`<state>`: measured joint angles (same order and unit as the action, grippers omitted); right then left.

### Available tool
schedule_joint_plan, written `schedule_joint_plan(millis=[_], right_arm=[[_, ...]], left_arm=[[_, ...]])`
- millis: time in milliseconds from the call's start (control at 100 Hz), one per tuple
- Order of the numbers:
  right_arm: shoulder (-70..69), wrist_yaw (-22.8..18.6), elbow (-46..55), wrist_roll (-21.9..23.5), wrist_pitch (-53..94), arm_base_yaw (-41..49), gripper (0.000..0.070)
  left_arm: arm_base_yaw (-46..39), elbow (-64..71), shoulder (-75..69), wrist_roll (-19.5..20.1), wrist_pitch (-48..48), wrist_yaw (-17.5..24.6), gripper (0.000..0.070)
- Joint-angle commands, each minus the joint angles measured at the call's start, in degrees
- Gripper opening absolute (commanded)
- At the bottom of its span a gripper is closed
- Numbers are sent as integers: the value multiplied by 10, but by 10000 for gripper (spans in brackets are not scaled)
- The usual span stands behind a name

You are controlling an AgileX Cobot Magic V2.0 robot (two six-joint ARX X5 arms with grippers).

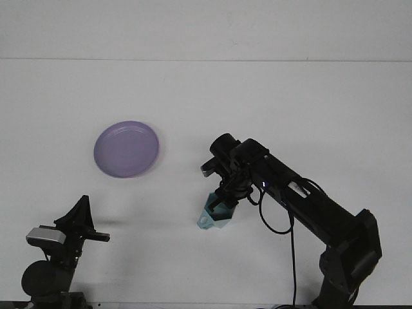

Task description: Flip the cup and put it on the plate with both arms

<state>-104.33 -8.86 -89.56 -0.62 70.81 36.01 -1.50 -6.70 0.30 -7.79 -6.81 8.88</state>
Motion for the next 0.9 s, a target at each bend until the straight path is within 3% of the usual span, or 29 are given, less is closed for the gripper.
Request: schedule_joint_plan(millis=[0,100,290,330,430,470,690,890], right_arm=[[-13,0,-17,-10,6,4,391],[7,0,-31,-21,22,-5,403],[111,-1,-33,-24,-22,-32,398],[149,-1,-24,-23,-50,-40,333],[249,2,31,-17,-149,-56,63],[288,7,63,-11,-191,-62,0],[539,87,306,18,-369,-87,0],[716,106,458,39,-417,-102,0]], left_arm=[[-1,-8,0,-35,-5,1,12],[-1,-19,0,-69,-5,21,12],[0,-81,35,-84,19,67,12],[0,-106,55,-84,36,74,12],[1,-177,120,-84,76,99,12],[1,-208,152,-84,92,117,12],[36,-380,351,-73,174,182,12],[137,-519,520,10,270,181,12]])
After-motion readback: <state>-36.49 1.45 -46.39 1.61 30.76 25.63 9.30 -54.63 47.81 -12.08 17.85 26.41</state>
